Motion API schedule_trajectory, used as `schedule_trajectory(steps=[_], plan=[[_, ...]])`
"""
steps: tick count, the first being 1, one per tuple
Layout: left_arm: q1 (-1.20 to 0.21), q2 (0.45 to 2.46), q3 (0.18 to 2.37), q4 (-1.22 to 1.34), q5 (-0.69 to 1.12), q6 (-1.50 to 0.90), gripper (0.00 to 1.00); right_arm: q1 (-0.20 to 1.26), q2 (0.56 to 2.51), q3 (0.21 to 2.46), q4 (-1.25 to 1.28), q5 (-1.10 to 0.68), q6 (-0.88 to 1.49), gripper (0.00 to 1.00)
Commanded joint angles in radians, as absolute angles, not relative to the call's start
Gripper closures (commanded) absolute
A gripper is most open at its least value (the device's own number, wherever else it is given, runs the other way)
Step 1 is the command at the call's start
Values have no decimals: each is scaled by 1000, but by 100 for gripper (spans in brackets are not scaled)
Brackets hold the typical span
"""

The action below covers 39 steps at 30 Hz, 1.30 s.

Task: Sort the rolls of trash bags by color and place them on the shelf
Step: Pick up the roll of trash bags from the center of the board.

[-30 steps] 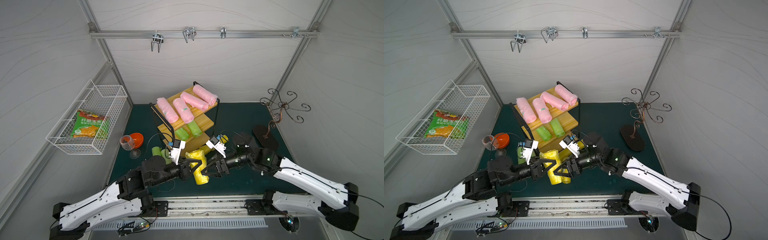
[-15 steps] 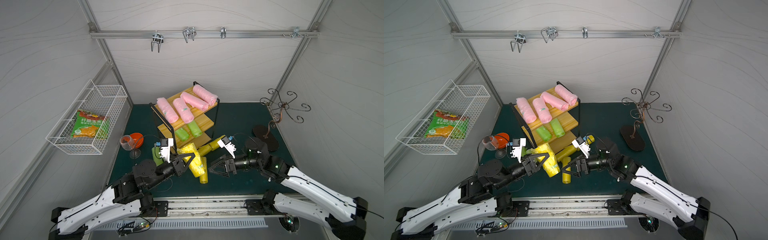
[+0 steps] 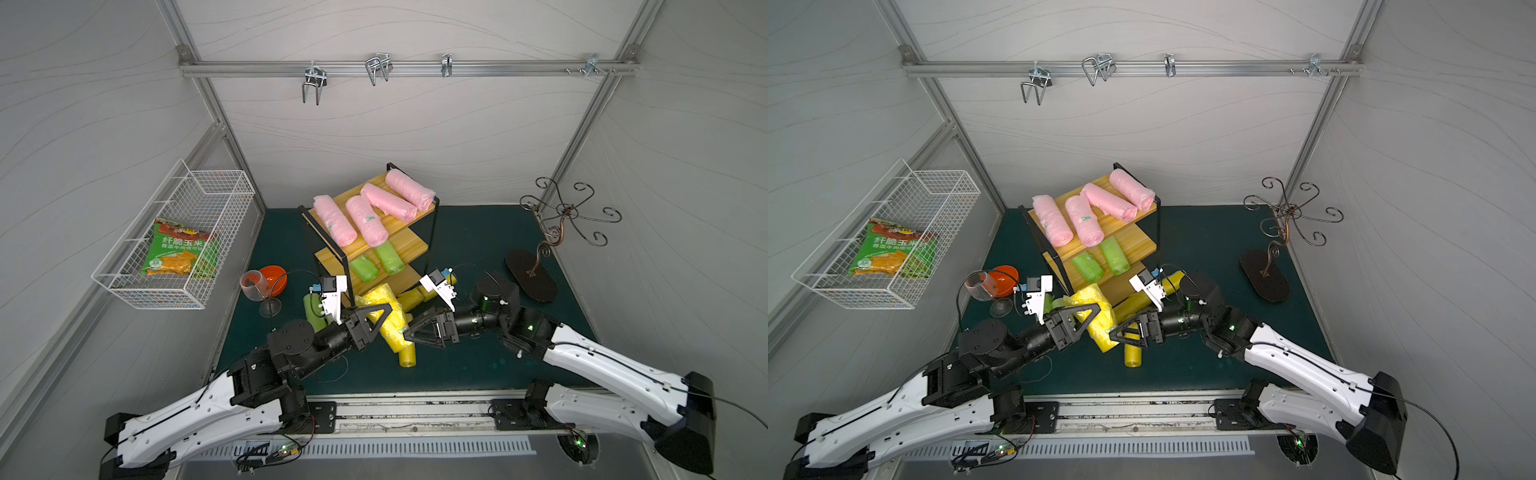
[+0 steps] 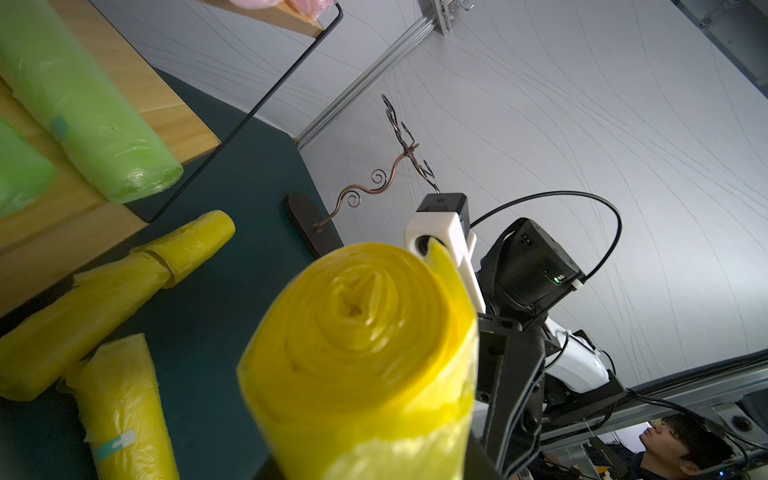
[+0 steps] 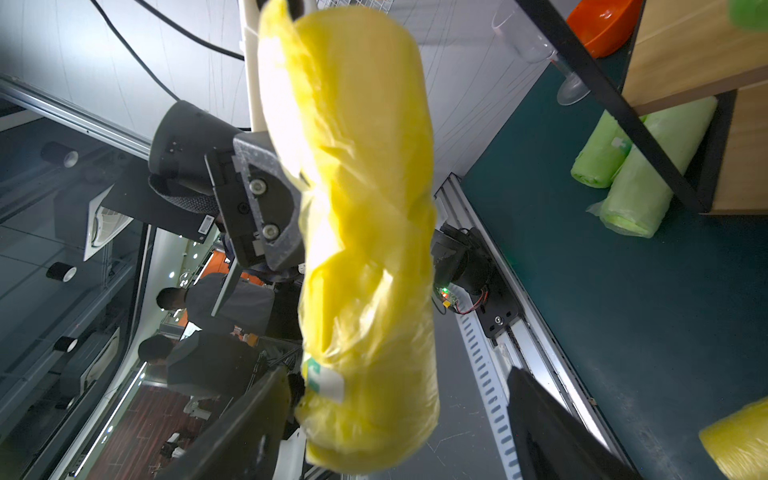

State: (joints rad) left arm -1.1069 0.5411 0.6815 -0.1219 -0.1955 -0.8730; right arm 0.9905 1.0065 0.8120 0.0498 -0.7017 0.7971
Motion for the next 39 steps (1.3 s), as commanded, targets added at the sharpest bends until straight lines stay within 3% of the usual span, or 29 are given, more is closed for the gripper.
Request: schedule_trajectory(steps=[1, 19, 27, 30, 31, 33, 34, 37, 39], plan=[[-1103, 534, 692, -8, -211, -881, 100, 1019, 1015, 824, 106, -718, 803, 15], [-1103, 519, 684, -12, -200, -902, 100, 1037, 1050, 849, 104, -677, 777, 37], [-1103, 522, 681, -6, -202, -902, 100, 1039, 1077, 847, 154, -698, 810, 72], [-1103, 526, 684, -13, -200, -898, 100, 1041, 1078, 848, 153, -704, 812, 93], [-1103, 529, 690, -26, -202, -896, 96, 1040, 1077, 848, 144, -699, 809, 100], [-1103, 536, 710, -73, -213, -890, 51, 1040, 1067, 845, 116, -678, 800, 100], [-1103, 541, 725, -105, -220, -882, 38, 1040, 1055, 841, 92, -655, 792, 100], [-1103, 555, 777, -213, -246, -849, 14, 1038, 1006, 833, -7, -580, 756, 100], [-1103, 563, 810, -290, -268, -822, 11, 1035, 976, 833, -95, -518, 730, 100]])
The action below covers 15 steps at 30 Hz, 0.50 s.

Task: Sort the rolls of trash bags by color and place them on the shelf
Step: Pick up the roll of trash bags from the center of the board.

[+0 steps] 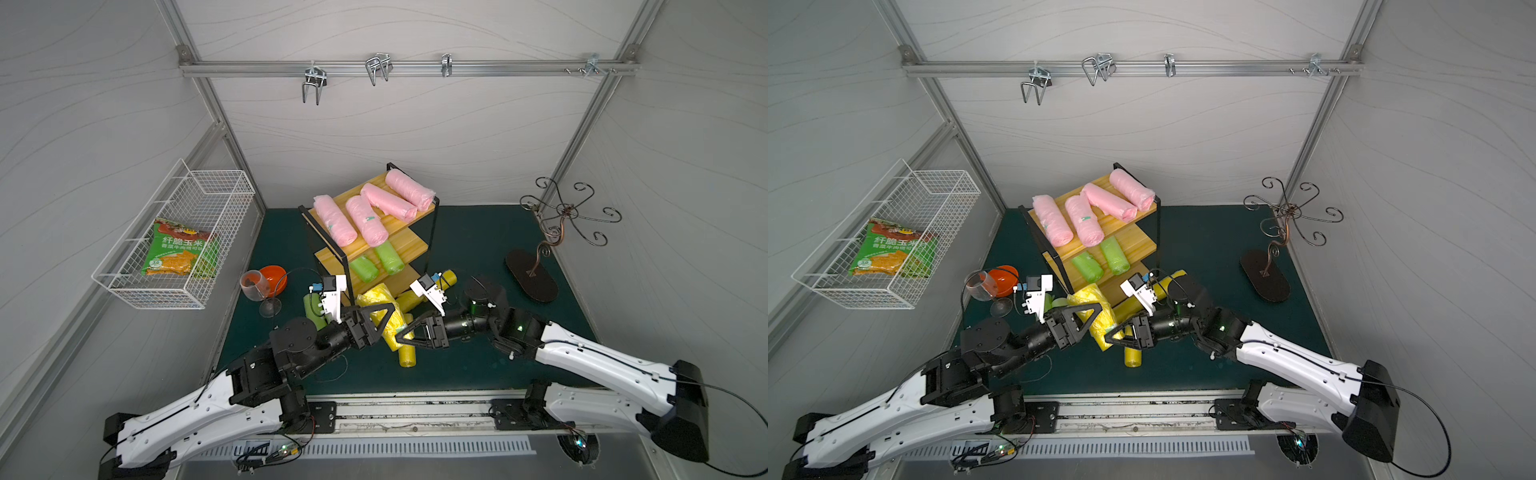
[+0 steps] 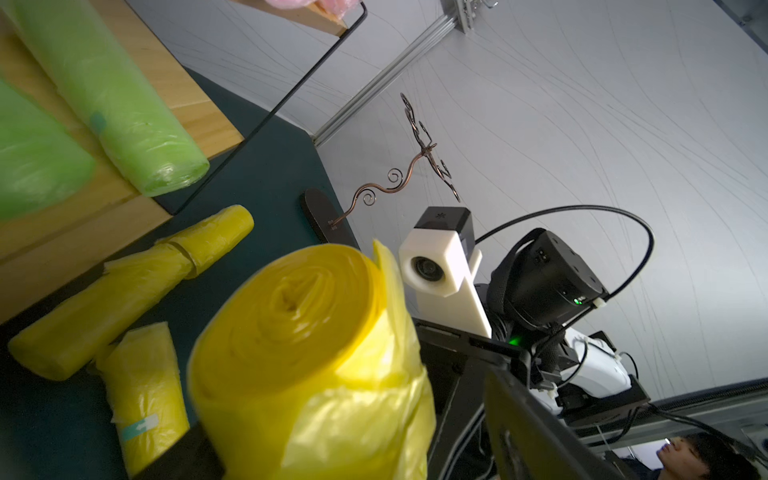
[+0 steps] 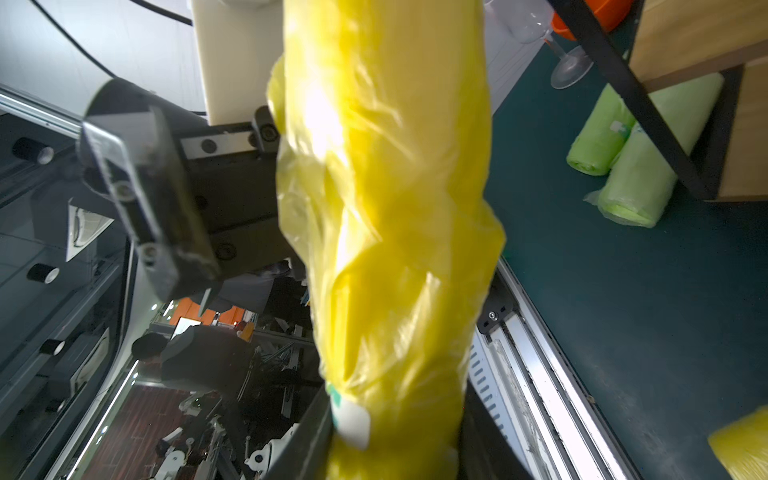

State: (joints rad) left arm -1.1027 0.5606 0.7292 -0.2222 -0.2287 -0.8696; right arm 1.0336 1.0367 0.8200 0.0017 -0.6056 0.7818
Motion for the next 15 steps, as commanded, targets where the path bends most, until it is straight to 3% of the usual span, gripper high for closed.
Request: schedule_trajectory(steps=[1, 8, 15], plan=[[-1103, 563, 829, -334, -282, -809, 10, 1030, 964, 834, -146, -487, 717, 100], [-1103, 543, 919, -578, -388, -729, 17, 993, 992, 788, -261, -370, 757, 100], [-1103, 483, 912, -623, -412, -731, 23, 967, 1139, 628, 127, -396, 984, 100]])
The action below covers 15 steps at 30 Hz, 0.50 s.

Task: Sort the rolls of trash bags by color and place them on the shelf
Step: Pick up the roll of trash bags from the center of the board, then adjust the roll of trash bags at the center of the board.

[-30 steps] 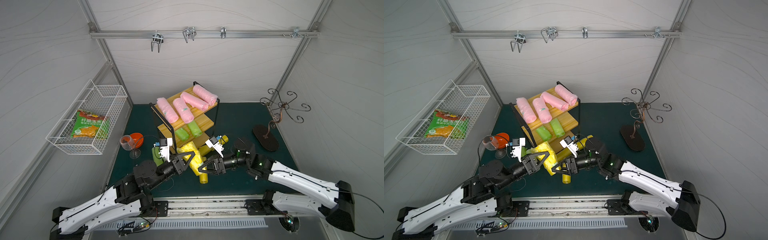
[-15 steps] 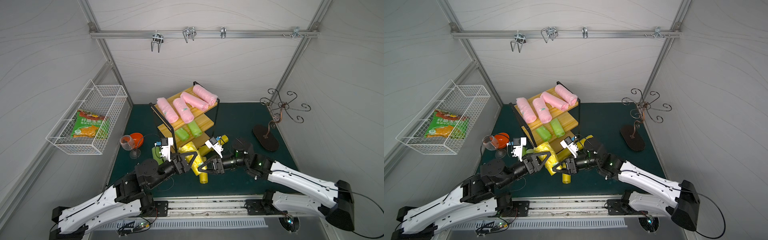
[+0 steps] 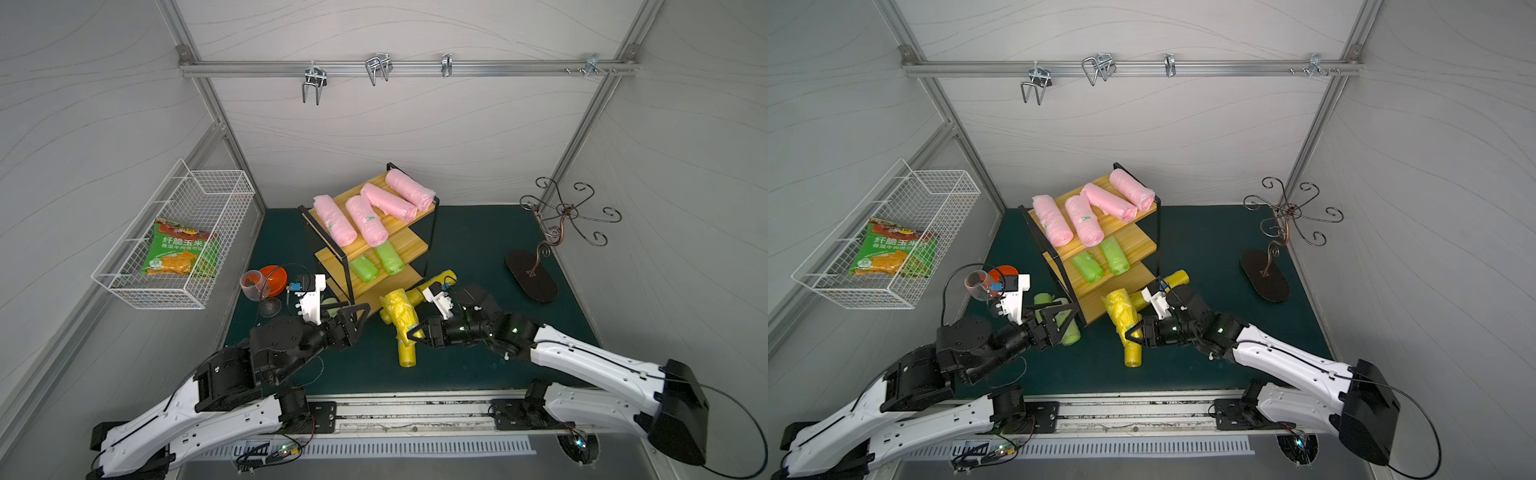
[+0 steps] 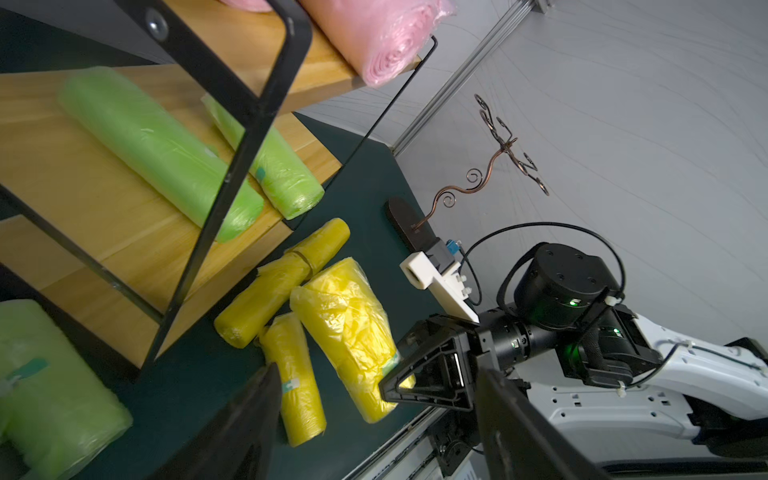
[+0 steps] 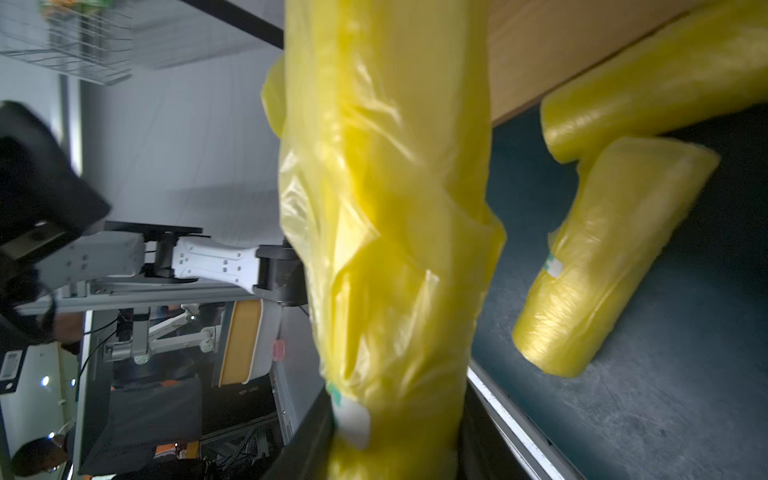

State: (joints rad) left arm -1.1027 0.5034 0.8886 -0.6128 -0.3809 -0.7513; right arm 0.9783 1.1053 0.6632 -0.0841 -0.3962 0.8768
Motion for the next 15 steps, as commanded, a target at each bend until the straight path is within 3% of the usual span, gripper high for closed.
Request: schedule_trajectory(steps=[1, 11, 15], plan=[[-1103, 477, 909, -624, -411, -733, 24, 964, 1165, 614, 171, -394, 1007, 100], [-1103, 473, 884, -622, -397, -749, 27, 935, 1396, 688, 357, -482, 1057, 100], [-1103, 463, 881, -623, -395, -752, 27, 903, 1515, 665, 558, -532, 1163, 100]])
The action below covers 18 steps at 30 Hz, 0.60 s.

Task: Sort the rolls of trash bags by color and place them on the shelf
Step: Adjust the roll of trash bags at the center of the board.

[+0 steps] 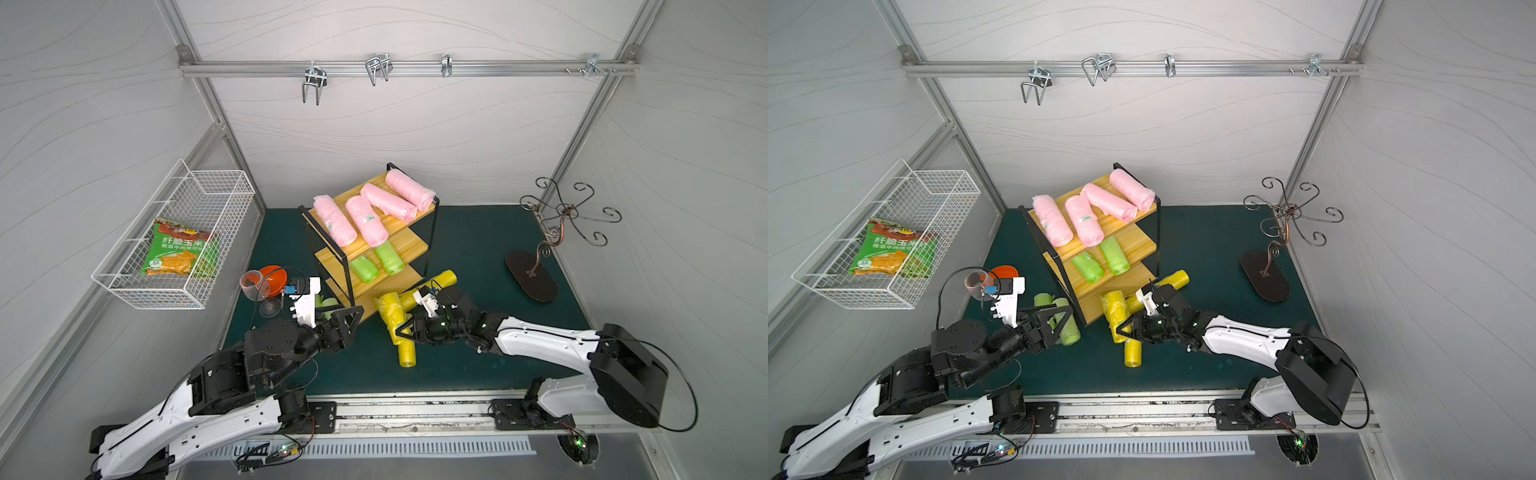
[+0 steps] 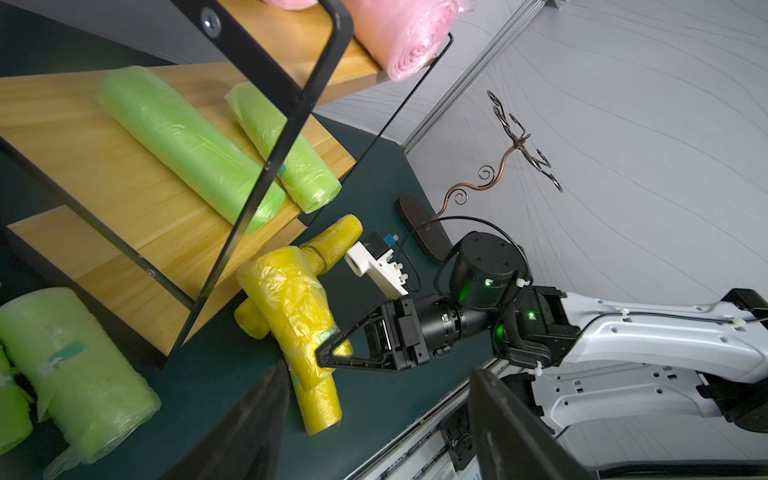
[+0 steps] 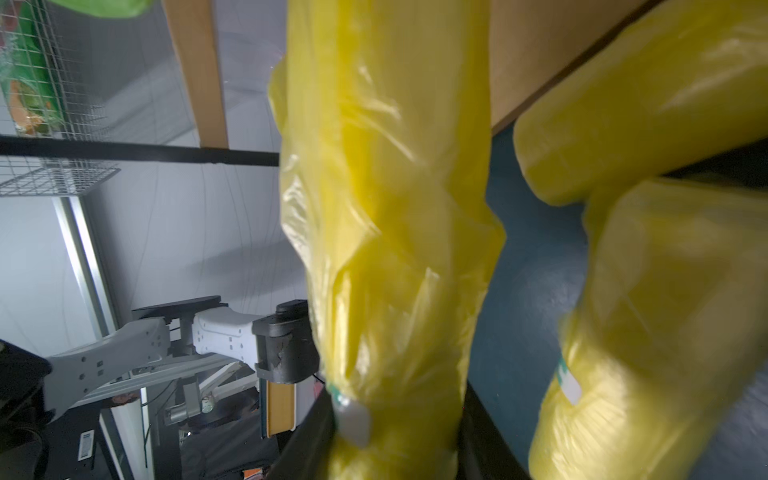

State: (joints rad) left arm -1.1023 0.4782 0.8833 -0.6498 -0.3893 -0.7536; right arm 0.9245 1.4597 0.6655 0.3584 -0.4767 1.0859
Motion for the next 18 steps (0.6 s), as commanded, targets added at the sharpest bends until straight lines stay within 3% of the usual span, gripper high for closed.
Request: schedule_trajectory(steps=[1, 10, 18], plan=[[-1103, 460, 882, -624, -395, -752, 27, 898, 1550, 660, 612, -550, 1183, 100], [-1103, 447, 875, -642, -403, -757, 28, 875, 1775, 703, 980, -619, 1355, 100], [-1103, 445, 871, -642, -405, -759, 28, 864, 1861, 791, 992, -662, 1388, 100]])
